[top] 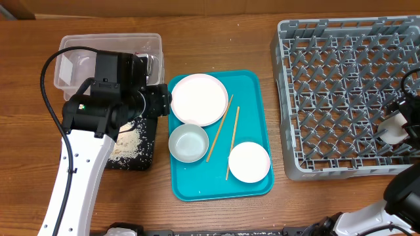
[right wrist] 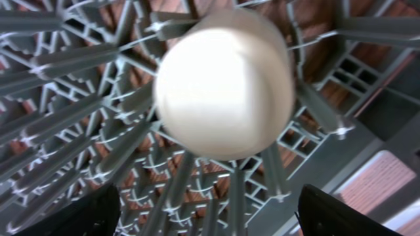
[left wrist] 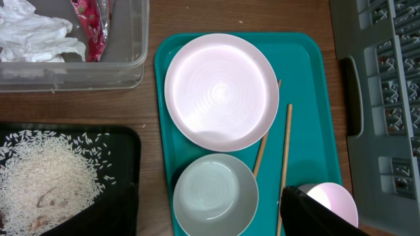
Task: Sort waste into correct bins and load items into the dishwasher
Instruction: 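Set the white cup in the rack with the right gripper, retract left, then reach the right gripper to the pink bowl and grasp its rim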
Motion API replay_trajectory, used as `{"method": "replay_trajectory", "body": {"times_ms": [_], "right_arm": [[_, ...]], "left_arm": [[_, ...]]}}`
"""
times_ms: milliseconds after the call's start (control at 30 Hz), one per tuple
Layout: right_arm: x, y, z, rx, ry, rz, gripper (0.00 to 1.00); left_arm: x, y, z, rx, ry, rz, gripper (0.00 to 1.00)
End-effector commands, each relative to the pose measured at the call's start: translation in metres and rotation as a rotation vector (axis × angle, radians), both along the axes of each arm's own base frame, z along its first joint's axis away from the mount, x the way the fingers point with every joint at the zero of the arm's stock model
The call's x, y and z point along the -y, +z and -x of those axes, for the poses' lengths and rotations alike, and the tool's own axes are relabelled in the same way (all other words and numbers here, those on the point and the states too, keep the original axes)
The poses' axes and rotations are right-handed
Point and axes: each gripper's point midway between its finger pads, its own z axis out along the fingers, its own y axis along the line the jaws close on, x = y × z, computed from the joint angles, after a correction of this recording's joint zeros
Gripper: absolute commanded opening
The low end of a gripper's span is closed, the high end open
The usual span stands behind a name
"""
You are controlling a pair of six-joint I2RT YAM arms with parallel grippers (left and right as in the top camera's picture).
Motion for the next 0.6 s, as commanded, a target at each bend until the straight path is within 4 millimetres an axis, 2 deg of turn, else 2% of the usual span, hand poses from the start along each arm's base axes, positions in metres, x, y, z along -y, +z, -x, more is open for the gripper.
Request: {"method": "replay_trajectory", "body": {"times_ms": [0,100,233,300,400,567], "right_arm": [[-0.023,0.036,-0.015,0.139,0.089,0.006,0.9],[-0.062,0.071,-0.035,0.304,0.258,-0.018,0.9],[-0.125,0.101,-0.047,0.424,0.514,-0.043,0.89],[-0.162,0.105,-0.047,0.425,0.648,-0.054,0.89],[-0.209,0.102,-0.043,0.396,0.802,-0.083,0.89],[-0.272,0.09,-0.029,0.313,1.023,-0.073,0.89]], "left_arm": [[-0.002,0.006,-0.002,0.023,-0.007,-0.015,0.73],[-0.002,0.006,-0.002,0.023,-0.007,-0.015,0.75],[-0.002,0.006,-0.002,0.021,-0.007,-0.015,0.75],[-0.004,0.004,-0.002,0.015,0.003,-0.019,0.75],[-0.018,-0.001,0.001,-0.016,0.089,-0.059,0.79],[-0.041,-0.008,0.009,-0.071,0.18,-0.083,0.82]]}}
